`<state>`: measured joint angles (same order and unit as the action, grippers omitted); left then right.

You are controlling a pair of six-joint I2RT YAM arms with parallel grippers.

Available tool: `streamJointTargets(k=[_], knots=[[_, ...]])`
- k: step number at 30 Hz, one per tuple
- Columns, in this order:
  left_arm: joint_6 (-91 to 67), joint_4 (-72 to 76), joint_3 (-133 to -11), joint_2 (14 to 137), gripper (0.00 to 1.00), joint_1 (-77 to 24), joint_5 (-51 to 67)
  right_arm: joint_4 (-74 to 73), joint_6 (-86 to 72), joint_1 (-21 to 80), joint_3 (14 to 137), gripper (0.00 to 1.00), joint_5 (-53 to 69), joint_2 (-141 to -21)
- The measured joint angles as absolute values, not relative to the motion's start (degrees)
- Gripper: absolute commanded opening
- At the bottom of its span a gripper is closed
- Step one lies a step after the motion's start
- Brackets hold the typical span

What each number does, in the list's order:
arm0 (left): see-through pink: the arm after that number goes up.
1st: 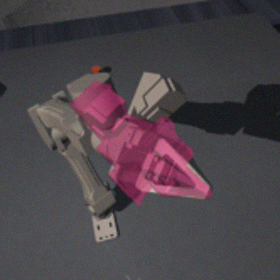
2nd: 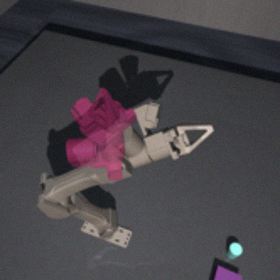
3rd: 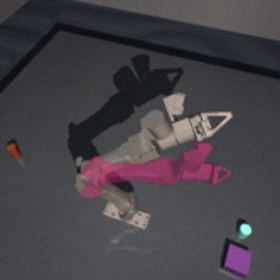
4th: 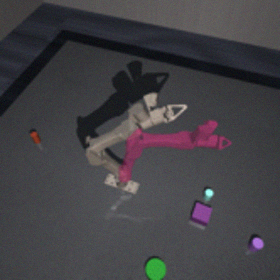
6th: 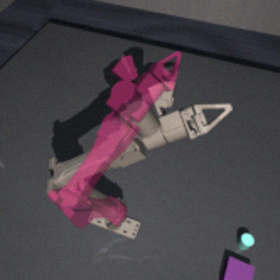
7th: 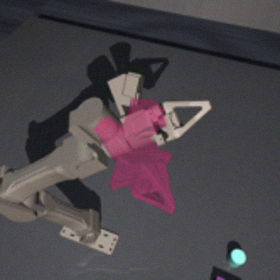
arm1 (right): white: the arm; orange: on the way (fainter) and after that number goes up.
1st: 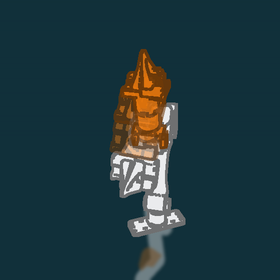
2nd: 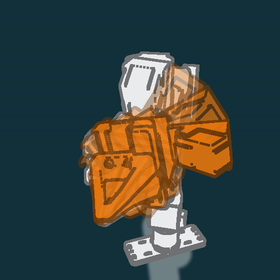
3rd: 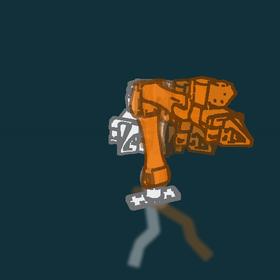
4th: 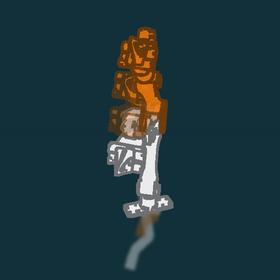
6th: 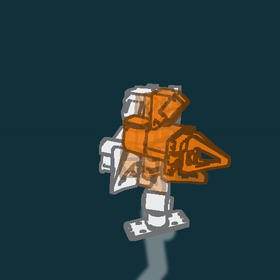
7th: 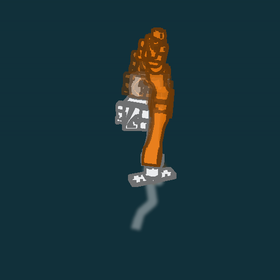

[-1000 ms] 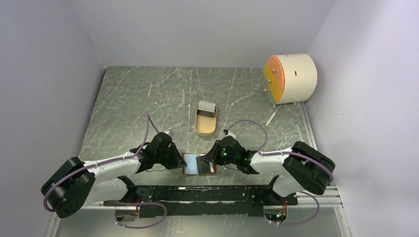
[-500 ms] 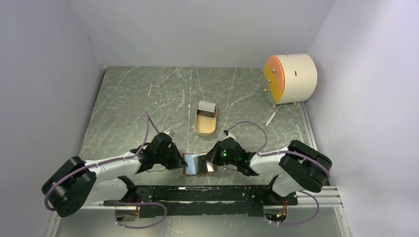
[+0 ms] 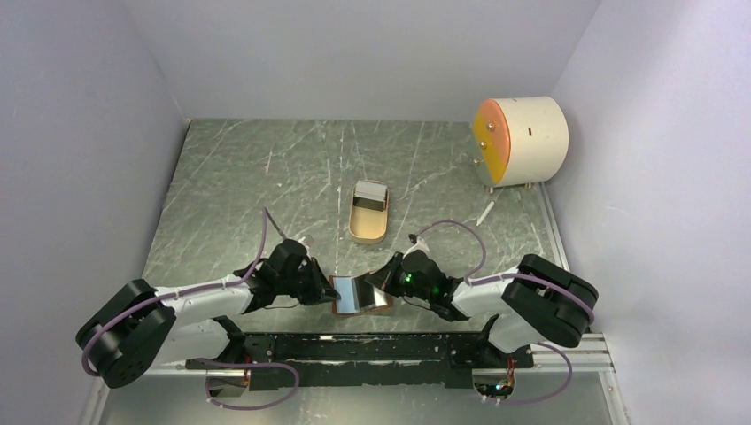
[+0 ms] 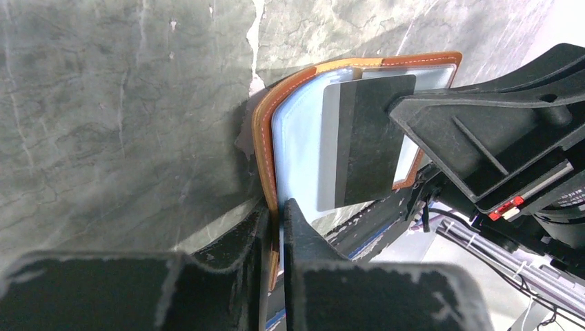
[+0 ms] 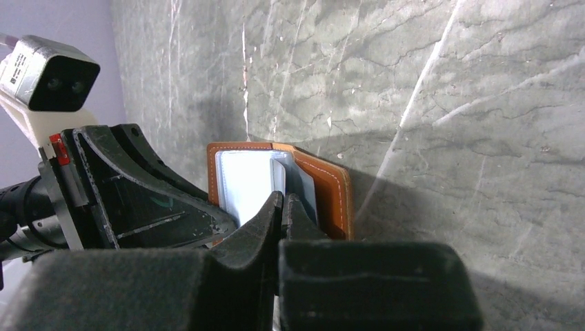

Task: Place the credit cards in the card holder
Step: Insert the credit card into the card holder.

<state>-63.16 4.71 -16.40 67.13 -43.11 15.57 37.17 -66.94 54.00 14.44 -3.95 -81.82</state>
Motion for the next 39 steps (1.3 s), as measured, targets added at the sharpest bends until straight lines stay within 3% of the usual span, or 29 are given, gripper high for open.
streamJointTargets(k=[4,11,13,24,39], knots=[[-63.5,5.1,-16.2,67.0,0.17,-43.1,15.9,37.6,-67.1,54.6,14.5,0.05,-4.4,-82.6],[-63.5,5.1,-16.2,66.6,0.19,-43.1,16.6,34.5,-67.0,56.1,16.6,0.44,-4.8,-84.6],[-63.5,5.1,-16.2,66.4,0.19,-43.1,16.7,29.9,-66.0,56.4,19.4,0.51,-5.2,-83.5],[-63.5,4.9,-16.2,65.4,0.19,-43.1,16.6,17.1,-62.6,56.9,22.1,0.49,-7.4,-78.0],[-63.4,4.9,-16.2,65.4,0.2,-43.1,16.9,27.4,-63.1,58.3,23.2,0.34,-1.6,-86.0]])
